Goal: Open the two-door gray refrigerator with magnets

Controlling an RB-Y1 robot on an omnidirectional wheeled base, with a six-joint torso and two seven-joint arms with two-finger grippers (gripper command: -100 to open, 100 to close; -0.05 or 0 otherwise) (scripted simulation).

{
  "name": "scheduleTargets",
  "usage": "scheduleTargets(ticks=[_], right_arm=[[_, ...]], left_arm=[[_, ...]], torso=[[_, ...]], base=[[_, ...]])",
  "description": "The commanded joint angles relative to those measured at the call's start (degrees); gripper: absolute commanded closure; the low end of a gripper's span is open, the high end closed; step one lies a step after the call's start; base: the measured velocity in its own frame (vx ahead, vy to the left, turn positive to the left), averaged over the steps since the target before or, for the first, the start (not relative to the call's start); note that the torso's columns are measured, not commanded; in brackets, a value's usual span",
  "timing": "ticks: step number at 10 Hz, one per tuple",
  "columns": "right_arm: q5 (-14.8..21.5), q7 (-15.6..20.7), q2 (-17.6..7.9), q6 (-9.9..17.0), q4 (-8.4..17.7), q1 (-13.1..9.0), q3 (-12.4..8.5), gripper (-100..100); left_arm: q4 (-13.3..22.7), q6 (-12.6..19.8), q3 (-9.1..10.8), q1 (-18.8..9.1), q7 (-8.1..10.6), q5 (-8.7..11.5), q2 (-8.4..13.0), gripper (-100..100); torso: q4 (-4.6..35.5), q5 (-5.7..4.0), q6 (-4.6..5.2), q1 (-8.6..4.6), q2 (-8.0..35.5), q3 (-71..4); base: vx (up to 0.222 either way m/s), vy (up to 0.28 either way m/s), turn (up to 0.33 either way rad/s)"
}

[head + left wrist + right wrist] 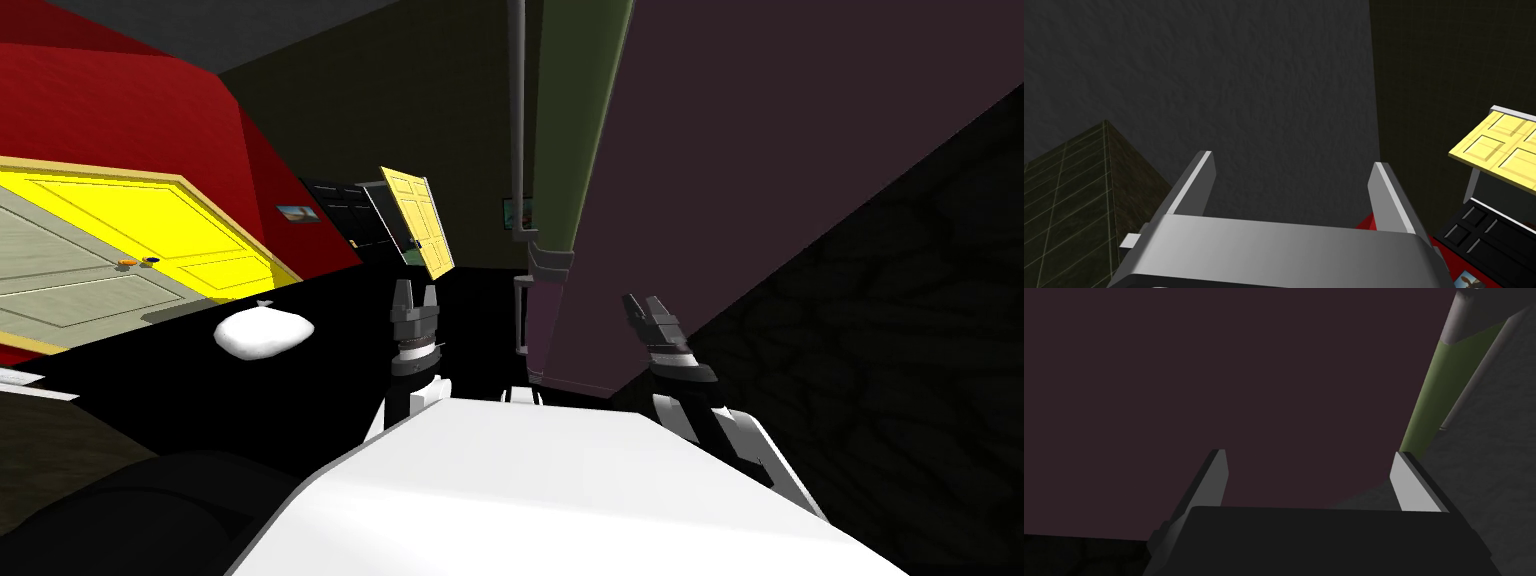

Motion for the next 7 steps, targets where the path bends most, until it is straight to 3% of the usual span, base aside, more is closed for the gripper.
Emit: scheduleTargets(ticks=[1,7], right_arm=[[3.68,3.94,-0.15,-0.76,1.13,-0.43,-2.46,-100],[12.72,12.95,-0.55,-2.96,4.55,-1.41,-8.87,-100]], left_arm=[[0.00,0.00,0.00,0.00,0.00,0.00,0.00,0],[0.00,0.00,0.00,0.00,0.00,0.00,0.01,0]], torso=[[0.01,-0.04,0.00,-0.24,0.08,0.03],[0.00,-0.06,0.00,-0.29,0.01,0.00]], base=[[0.054,0.143,-0.004],[0.081,0.165,-0.007]])
